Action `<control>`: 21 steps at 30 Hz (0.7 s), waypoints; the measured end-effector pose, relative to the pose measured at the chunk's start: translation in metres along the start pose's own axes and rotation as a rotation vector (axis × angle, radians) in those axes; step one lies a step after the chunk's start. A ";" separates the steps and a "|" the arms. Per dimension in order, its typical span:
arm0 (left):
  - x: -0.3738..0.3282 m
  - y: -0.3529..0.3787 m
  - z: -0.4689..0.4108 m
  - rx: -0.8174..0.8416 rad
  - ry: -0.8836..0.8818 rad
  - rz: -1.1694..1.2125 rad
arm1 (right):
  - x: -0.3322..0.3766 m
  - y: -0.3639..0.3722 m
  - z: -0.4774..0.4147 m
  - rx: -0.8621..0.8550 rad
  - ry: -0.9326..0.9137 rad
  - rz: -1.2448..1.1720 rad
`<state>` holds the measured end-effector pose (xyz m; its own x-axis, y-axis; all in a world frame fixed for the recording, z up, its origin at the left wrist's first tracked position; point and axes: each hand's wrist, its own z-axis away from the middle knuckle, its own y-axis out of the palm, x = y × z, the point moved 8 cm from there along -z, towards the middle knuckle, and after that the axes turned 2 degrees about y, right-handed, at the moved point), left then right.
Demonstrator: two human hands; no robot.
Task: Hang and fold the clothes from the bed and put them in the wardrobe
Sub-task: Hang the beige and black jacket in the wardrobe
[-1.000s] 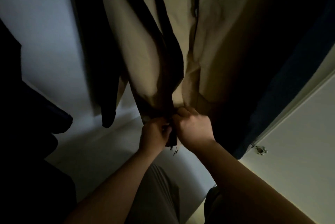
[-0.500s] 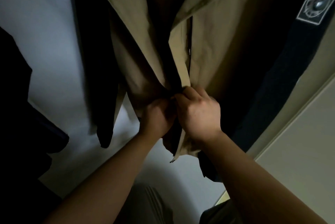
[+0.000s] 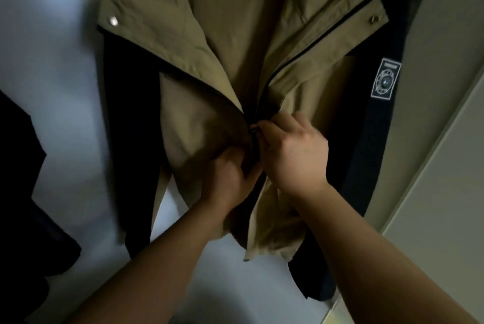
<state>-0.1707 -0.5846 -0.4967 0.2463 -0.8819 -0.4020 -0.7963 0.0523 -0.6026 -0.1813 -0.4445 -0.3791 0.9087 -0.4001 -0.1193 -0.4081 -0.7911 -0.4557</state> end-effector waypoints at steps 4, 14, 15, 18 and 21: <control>-0.029 -0.016 -0.026 -0.073 0.126 -0.138 | -0.004 -0.004 -0.014 0.024 -0.062 0.043; -0.030 -0.042 -0.034 -0.182 0.170 -0.173 | -0.024 -0.062 -0.092 -0.170 -0.009 0.066; -0.030 -0.044 -0.036 -0.184 0.145 -0.171 | -0.022 -0.059 -0.089 -0.160 -0.021 0.050; -0.043 -0.064 -0.054 -0.266 0.053 -0.077 | -0.023 -0.053 -0.087 -0.184 -0.045 0.026; -0.065 -0.086 -0.078 -0.328 0.062 -0.087 | -0.021 -0.052 -0.093 -0.224 -0.097 0.015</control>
<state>-0.1614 -0.5678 -0.3653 0.2948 -0.9037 -0.3103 -0.9117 -0.1688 -0.3746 -0.1871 -0.4385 -0.2710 0.9021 -0.3747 -0.2140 -0.4212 -0.8725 -0.2477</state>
